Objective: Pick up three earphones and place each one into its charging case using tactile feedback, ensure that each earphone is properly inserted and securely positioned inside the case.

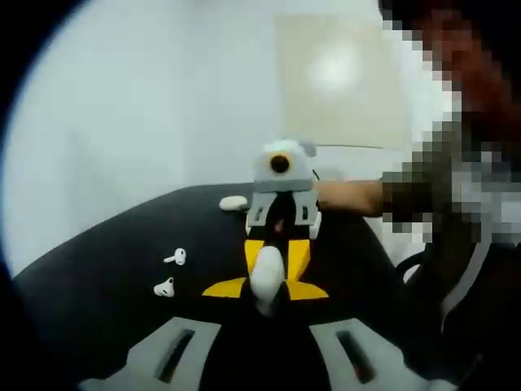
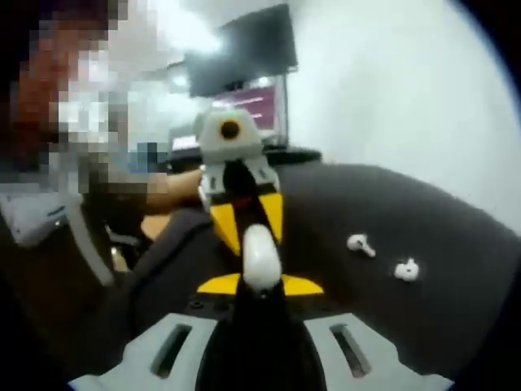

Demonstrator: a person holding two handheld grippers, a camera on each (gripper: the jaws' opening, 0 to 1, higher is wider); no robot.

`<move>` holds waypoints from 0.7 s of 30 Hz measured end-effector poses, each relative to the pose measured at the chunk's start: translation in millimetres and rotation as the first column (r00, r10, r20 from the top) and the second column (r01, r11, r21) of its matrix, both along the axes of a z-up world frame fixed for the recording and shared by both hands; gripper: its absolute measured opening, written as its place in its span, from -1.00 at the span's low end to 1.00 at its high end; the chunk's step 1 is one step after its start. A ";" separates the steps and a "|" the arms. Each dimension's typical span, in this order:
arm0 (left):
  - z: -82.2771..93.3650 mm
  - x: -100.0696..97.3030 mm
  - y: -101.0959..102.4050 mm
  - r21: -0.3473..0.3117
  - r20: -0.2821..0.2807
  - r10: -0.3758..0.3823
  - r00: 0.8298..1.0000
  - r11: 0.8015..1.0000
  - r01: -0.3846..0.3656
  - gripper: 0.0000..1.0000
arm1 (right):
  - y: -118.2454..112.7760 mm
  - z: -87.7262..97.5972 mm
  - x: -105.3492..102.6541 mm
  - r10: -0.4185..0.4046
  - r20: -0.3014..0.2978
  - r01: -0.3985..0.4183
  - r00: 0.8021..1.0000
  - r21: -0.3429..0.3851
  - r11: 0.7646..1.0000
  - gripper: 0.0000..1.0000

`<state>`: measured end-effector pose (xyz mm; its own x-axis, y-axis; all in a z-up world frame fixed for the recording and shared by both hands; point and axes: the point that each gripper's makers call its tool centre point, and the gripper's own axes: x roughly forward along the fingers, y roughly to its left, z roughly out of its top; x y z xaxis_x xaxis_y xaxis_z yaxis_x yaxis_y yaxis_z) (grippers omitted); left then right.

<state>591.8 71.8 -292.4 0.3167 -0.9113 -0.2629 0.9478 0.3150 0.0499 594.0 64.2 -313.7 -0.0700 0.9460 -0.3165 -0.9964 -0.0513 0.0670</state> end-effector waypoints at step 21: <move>-12.8 1.7 -8.2 0.036 -0.135 0.003 0.991 0.999 0.002 -0.70 | 5.7 -4.3 -7.7 0.036 0.175 -0.036 0.984 -0.002 0.999 -0.66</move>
